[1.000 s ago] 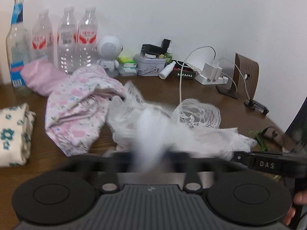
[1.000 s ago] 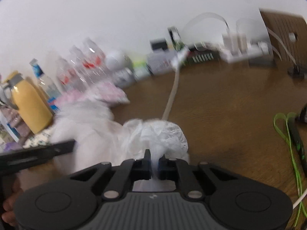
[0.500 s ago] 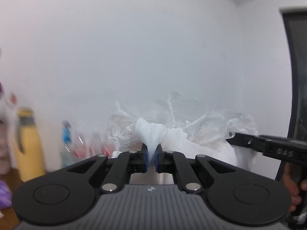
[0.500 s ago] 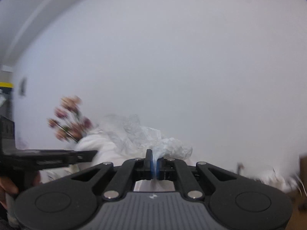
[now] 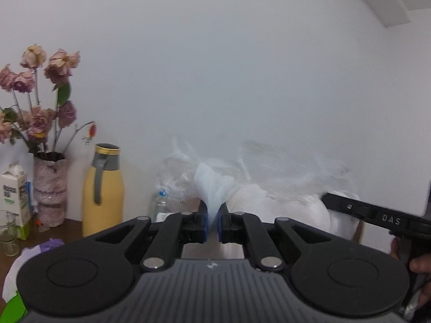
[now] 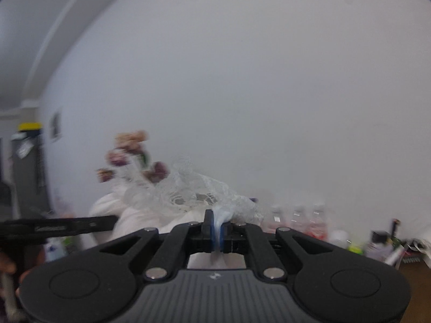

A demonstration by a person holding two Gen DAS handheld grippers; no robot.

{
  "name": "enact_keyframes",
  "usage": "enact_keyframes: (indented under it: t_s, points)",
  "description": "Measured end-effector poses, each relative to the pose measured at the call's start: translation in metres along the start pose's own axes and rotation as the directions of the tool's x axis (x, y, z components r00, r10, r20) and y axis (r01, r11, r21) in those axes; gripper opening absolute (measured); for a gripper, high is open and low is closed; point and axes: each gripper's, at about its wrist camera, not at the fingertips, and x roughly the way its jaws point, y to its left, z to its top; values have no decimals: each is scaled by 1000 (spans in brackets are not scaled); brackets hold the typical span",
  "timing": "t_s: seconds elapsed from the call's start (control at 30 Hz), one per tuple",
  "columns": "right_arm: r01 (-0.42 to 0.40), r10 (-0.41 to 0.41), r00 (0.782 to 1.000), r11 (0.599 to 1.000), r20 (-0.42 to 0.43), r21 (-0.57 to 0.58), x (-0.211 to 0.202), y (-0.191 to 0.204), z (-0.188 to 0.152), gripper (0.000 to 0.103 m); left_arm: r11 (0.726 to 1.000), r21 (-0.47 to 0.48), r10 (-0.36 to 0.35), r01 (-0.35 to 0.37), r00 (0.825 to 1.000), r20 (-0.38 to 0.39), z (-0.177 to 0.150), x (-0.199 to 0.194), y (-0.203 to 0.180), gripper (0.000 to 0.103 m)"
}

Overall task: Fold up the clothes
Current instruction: 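Grasp the bundled white lace nightdress with both grippers and lift it, then shake the lifted nightdress open with both grippers and lower it onto the table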

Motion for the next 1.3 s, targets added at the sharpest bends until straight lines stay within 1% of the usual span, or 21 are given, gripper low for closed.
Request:
enact_keyframes:
  t_s: [0.03, 0.07, 0.1, 0.13, 0.23, 0.3, 0.37, 0.4, 0.47, 0.57, 0.67, 0.73, 0.8, 0.83, 0.87, 0.9, 1.0, 1.13, 1.2, 1.23, 1.3]
  points:
    - [-3, 2, 1000, 1000, -31, -21, -5, 3, -7, 16, 1000, 16, -15, 15, 1000, -1, -4, -9, 0, 28]
    - [-5, 0, 995, 999, -102, -47, -7, 8, -19, 33, 999, 37, -3, 4, 999, -34, -19, -12, 4, 40]
    - [-23, 8, 980, 997, -198, -73, -9, 9, -36, 45, 998, 59, 19, -14, 997, -78, -39, -12, 11, 43]
    - [-49, 18, 954, 994, -298, -96, -10, 9, -56, 48, 997, 69, 41, -31, 988, -151, -66, -12, 17, 48]
    - [-72, 16, 873, 993, -487, -98, -33, 1, -119, 53, 996, 66, 82, -62, 927, -367, -149, -17, 33, 53]
    - [-66, 35, 853, 997, -521, -41, -58, -10, -155, 63, 999, 4, 47, -50, 902, -430, -186, -33, 39, 55]
    - [-45, 66, 842, 998, -536, 52, -76, -18, -185, 65, 997, -72, -3, -32, 898, -440, -205, -44, 41, 69]
    - [-34, 94, 843, 992, -530, 121, -72, -19, -193, 65, 997, -76, -16, -20, 897, -442, -209, -41, 41, 70]
    - [-34, 147, 841, 975, -520, 221, -57, -16, -210, 65, 999, -46, -21, 0, 892, -452, -211, -25, 39, 69]
    - [12, 122, 814, 974, -568, 226, -38, -9, -240, 64, 999, 19, 32, -27, 881, -472, -209, 0, 31, 70]
    - [89, 101, 780, 959, -617, 270, -39, -12, -254, 59, 998, 52, 62, -41, 842, -536, -223, 1, 28, 70]
    - [68, 150, 787, 943, -598, 326, -60, -13, -259, 60, 998, 50, 57, -36, 850, -524, -230, -10, 37, 79]
    - [49, 192, 773, 932, -604, 360, -67, -10, -268, 60, 998, -19, 46, -66, 847, -530, -235, -12, 50, 81]
    - [28, 217, 768, 929, -603, 370, -68, -6, -271, 54, 996, -59, 17, -61, 830, -558, -237, -8, 51, 76]
    - [10, 240, 757, 926, -608, 377, -65, -1, -273, 24, 996, -83, -15, -41, 810, -586, -237, -4, 50, 37]
    - [-2, 244, 753, 930, -612, 368, -60, 5, -274, 2, 995, -103, -48, -20, 789, -612, -236, -1, 48, 10]
    - [-49, 214, 798, 955, -564, 292, -61, 22, -257, 0, 996, -90, -43, -17, 782, -622, -222, -4, 37, 2]
    - [-100, 172, 910, 974, -378, 203, -78, 32, -175, 0, 980, -156, -182, 126, 888, -423, -162, -38, 24, 1]
    - [-126, 154, 960, 984, -232, 129, -95, 41, -118, 0, 983, -89, -178, 161, 953, -246, -107, -62, 10, 1]
    - [-136, 147, 977, 987, -152, 85, -104, 48, -89, 0, 983, -61, -181, 173, 971, -156, -77, -75, 4, 1]
    - [-136, 137, 991, 991, 6, -9, -126, 64, -32, 0, 979, -27, -203, 203, 979, -12, -22, -99, -9, 1]
